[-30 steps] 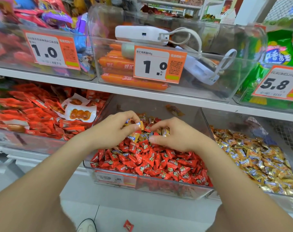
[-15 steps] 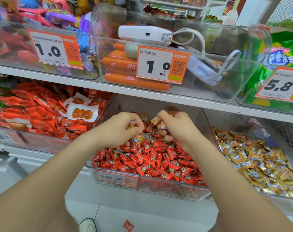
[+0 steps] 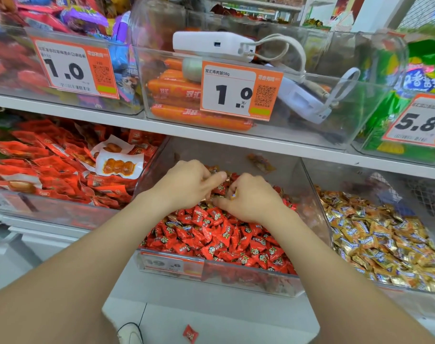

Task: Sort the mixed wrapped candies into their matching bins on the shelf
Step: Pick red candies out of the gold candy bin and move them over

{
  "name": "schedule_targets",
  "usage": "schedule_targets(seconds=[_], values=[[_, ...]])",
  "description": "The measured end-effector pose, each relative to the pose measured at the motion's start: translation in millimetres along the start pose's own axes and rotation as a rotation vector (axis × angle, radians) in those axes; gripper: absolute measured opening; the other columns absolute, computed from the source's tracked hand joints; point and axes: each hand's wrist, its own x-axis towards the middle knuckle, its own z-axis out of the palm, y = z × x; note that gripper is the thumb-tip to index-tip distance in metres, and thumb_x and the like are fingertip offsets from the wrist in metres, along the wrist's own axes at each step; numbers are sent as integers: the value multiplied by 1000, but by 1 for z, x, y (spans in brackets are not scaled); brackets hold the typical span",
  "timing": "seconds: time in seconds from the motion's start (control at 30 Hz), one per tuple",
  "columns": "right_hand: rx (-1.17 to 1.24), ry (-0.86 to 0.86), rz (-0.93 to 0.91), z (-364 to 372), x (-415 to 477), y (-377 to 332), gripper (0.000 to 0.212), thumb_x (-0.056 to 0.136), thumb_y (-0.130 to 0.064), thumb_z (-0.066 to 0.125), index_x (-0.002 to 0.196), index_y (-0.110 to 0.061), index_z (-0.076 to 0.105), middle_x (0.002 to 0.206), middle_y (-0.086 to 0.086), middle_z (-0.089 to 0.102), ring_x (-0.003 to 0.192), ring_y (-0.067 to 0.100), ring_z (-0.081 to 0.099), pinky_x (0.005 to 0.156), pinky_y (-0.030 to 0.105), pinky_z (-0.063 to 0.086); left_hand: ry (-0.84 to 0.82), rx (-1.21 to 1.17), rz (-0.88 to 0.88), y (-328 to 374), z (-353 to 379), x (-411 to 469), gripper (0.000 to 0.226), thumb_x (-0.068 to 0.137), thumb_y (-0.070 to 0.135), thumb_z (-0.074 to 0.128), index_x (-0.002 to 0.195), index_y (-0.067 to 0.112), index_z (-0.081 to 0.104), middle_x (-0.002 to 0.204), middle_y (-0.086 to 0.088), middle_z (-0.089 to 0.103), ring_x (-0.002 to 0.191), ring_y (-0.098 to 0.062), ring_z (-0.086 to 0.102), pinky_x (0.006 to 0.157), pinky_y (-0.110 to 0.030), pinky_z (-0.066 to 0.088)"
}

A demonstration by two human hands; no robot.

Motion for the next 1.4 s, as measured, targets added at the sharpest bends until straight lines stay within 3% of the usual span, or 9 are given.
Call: schedule_targets(seconds=[0.1, 0.3, 0.43, 0.57, 0.7, 0.8, 1.07, 1.2, 1.4], values=[[-135, -48, 59, 3, 8, 5, 64, 72, -79, 73, 71, -22, 44, 74, -1, 53, 74, 27, 60, 58, 33, 43, -66, 163, 18, 0, 6, 6, 52, 106, 46, 46, 66, 22, 68, 62, 1, 66, 61, -21, 65, 67, -36, 55], [-160, -102, -13, 11, 21, 6, 73, 58, -90, 71, 76, -21, 54, 75, -1, 56, 76, 27, 60, 64, 35, 49, -357, 398, 49, 4, 6, 6, 7, 99, 33, 58, 103, 32, 63, 85, 8, 60, 79, -18, 61, 78, -42, 56], [-139, -54, -80, 18, 26, 1, 42, 79, -65, 75, 95, -27, 74, 92, 0, 67, 91, 28, 67, 74, 36, 53, -364, 478, 43, 3, 5, 6, 14, 97, 28, 60, 111, 29, 60, 85, 8, 51, 88, -24, 58, 73, -36, 46], [-46, -61, -130, 16, 24, 4, 18, 83, -41, 67, 90, -25, 74, 92, 0, 69, 91, 28, 67, 81, 39, 59, -326, 483, 16, -3, 4, 4, 9, 98, 34, 65, 106, 32, 62, 91, 9, 53, 95, -24, 59, 79, -37, 50], [24, -57, -128, -3, 13, 9, 25, 92, -46, 74, 86, -21, 74, 83, -3, 68, 86, 21, 67, 73, 31, 50, -275, 456, -10, -9, -3, 1, 27, 97, 50, 68, 99, 29, 50, 95, 1, 57, 86, -26, 60, 73, -39, 51], [93, -56, -81, -18, 5, 10, 39, 78, -62, 84, 78, -25, 72, 70, -6, 68, 73, 12, 66, 66, 31, 53, -244, 482, -19, -10, -5, 1, 20, 100, 37, 62, 95, 25, 47, 92, -3, 57, 80, -29, 61, 73, -42, 55], [391, -15, -7, -23, -6, 8, 9, 83, -27, 76, 93, -26, 75, 62, 2, 73, 40, 9, 57, 45, 19, 44, -177, 350, 26, -12, -9, 1, 14, 98, 30, 56, 107, 24, 65, 86, 0, 63, 68, -19, 62, 64, -34, 53], [549, -22, -33, -25, -7, 4, 7, 89, -23, 73, 91, -19, 79, 65, 7, 75, 53, 24, 70, 50, 30, 56, -160, 258, 25, -15, -11, 1, 11, 91, 39, 63, 85, 30, 64, 86, 0, 69, 70, -21, 68, 69, -42, 61], [441, -58, -57, -15, 4, 4, 3, 86, -23, 76, 88, -23, 78, 66, -3, 72, 59, 11, 65, 59, 31, 57, -288, 397, 21, -16, 0, 3, 19, 95, 38, 69, 107, 25, 62, 110, -4, 63, 95, -25, 62, 77, -36, 52]])
